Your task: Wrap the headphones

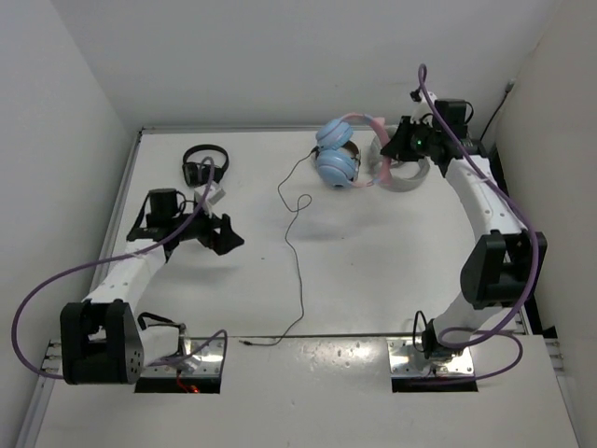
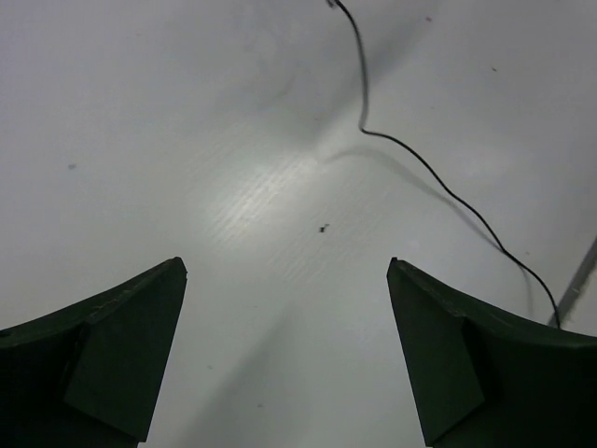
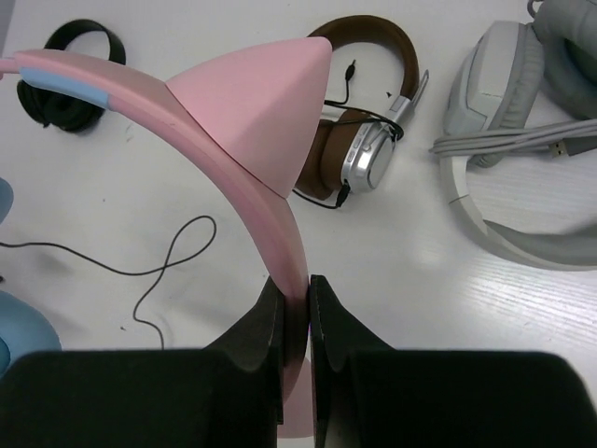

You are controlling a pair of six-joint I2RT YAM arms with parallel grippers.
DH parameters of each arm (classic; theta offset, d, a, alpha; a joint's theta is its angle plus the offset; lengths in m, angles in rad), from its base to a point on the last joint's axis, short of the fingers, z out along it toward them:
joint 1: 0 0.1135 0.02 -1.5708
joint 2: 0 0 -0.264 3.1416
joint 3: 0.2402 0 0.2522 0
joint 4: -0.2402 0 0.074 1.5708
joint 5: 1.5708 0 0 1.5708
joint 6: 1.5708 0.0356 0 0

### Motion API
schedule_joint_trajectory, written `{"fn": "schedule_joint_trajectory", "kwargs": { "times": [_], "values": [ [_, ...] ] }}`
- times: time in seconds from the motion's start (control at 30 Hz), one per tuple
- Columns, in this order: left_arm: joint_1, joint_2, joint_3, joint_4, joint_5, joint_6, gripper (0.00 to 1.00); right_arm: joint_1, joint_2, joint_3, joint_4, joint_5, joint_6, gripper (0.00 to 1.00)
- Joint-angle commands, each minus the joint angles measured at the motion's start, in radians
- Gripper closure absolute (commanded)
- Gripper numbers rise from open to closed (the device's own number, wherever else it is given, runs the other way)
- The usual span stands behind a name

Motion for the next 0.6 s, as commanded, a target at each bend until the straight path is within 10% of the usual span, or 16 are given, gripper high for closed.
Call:
{"fn": "schedule_joint_trajectory", "kwargs": {
  "times": [0.0, 0.4, 0.57],
  "values": [
    [-0.125, -0.013, -0.017, 0.020, 0.033, 0.029, 0.06, -0.011, -0.057, -0.006, 0.095, -0.020, 0.118, 1.00],
    [-0.404, 0.067, -0.077, 0.291, -0.171, -0.206, 0.10, -0.002, -0.076, -0.046, 0.127, 0.041, 0.222, 1.00],
    [-0.539, 0.103, -0.019, 0.116, -0.121, -0.017, 0.17, -0.058, -0.076, -0.037, 0.127, 0.008, 0.256, 1.00]
  ]
}}
